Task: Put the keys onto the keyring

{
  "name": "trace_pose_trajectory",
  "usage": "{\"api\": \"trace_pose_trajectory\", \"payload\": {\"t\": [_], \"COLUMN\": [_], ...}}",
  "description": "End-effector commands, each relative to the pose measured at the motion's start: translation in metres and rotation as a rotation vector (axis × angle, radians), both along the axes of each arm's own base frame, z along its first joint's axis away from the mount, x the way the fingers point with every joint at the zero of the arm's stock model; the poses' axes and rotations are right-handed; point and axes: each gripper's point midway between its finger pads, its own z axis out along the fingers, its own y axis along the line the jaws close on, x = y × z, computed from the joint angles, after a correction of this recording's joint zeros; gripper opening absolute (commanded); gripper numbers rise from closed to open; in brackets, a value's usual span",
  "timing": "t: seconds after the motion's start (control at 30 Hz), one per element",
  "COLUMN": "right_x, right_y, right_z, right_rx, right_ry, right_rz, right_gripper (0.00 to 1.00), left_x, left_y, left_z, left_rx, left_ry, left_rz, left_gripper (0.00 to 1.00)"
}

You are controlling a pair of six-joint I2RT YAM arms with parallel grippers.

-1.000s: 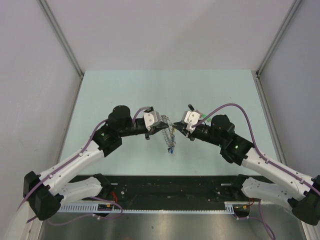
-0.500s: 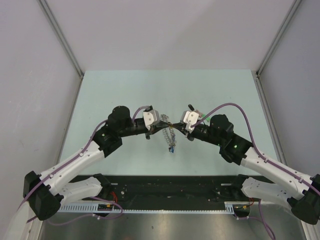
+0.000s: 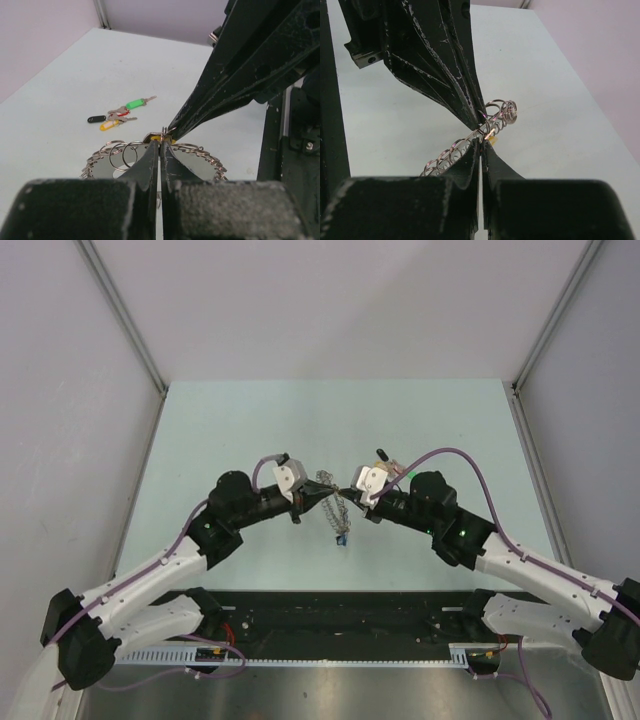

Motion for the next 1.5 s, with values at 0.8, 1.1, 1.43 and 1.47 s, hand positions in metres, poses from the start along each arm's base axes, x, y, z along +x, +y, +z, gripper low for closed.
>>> {"api": "trace_pose_trajectory", "payload": {"t": [0.8,1.1,1.43,1.47], "right_x": [-0.002,-0.009,-0.021,-0.021], "right_y": [0.006,0.006,0.007,0.007], "right_z": [0.038,0.035,0.030,0.031], "right_rx": [-0.006,-0.054,-0.102,-0.101], "right_ry": [-0.194,-0.196,-0.172,-0.173], "right_rz": [-0.013,0.035,0.096,0.098], "right_gripper": [0.00,0.00,0.00,0.00], "left_x": [-0.013,-0.033,-0.033,-0.031], "left_y": [0.029,0.010,0.010,0.008], "left_z": [0.052,0.008,0.001,-0.004], "left_rx": [-0.126,0.180,0.221,0.230], "left_ry": [-0.091,-0.001,-0.003,0.017], "left_rz": [0.074,-0.238,-0.386,-0.400], "left_gripper": [0.46,0.50,0.48,0.48]}}
